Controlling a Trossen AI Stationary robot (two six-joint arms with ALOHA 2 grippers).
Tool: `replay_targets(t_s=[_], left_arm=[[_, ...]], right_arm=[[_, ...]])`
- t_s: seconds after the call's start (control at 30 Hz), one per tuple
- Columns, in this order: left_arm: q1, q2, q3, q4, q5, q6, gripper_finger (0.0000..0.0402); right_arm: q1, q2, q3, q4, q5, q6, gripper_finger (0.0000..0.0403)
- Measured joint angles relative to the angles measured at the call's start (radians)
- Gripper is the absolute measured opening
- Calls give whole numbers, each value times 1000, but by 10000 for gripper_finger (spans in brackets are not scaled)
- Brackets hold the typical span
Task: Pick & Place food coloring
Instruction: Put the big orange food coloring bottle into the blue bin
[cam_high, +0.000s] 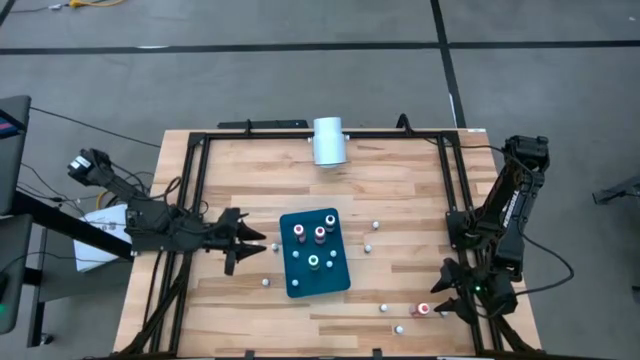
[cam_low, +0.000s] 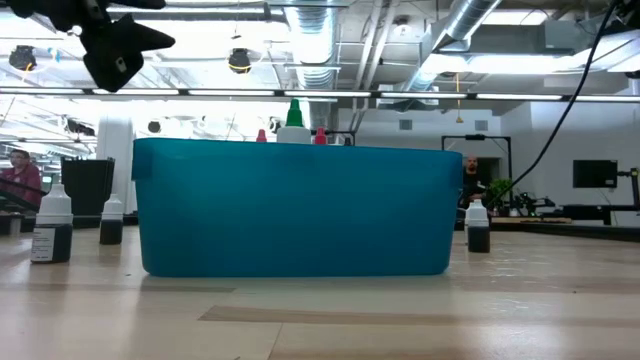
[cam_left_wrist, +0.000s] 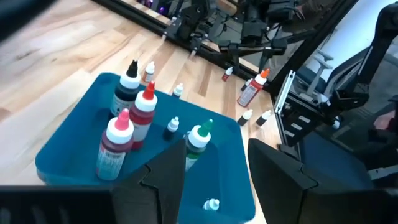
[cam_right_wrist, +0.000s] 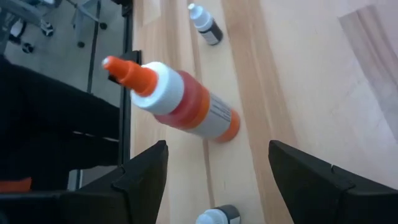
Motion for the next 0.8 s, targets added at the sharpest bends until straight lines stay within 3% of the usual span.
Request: replay_targets(t_s=[0.2,0.8], left_arm=[[22,0,0,3,41,11,165],[22,0,0,2,47,5,165]], right_arm=[[-1,0,0,40,7,-110,266],[-103,0,0,88,-41,-220,266]])
